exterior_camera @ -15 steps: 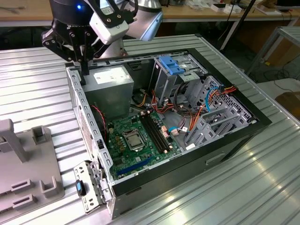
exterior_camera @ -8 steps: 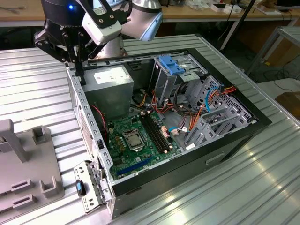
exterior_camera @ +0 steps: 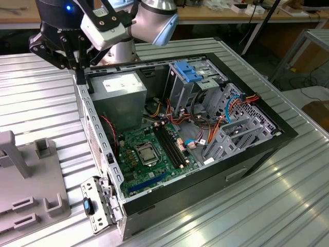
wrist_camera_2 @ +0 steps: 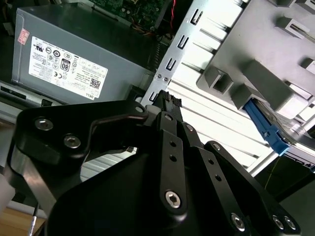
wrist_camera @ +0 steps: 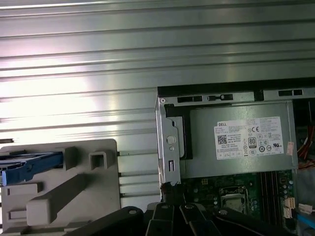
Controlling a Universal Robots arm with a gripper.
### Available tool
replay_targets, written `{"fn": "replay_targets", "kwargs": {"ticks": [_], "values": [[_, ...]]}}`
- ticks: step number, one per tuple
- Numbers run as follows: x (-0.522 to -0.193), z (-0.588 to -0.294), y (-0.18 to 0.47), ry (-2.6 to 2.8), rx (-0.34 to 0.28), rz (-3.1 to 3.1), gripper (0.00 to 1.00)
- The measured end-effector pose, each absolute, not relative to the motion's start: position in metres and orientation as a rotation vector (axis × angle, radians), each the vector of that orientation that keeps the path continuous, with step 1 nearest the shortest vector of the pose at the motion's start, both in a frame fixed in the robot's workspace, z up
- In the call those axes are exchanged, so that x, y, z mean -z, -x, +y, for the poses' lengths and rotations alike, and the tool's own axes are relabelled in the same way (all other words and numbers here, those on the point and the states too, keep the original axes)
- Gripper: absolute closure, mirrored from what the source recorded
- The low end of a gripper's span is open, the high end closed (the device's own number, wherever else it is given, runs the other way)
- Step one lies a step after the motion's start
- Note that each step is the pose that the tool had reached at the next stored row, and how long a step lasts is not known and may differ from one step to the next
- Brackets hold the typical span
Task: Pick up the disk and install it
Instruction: 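Reach for the disk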
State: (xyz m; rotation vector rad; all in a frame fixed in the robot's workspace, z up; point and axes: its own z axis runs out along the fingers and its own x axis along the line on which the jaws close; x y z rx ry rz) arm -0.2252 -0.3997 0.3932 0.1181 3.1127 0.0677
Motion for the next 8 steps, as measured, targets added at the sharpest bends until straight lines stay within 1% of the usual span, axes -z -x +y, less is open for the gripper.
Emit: {"fn": "replay_targets", "kwargs": {"ticks": [8], "values": [[-0.393,-0.400,0.237,-0.118,-0.068,3.113,0.89]]}}
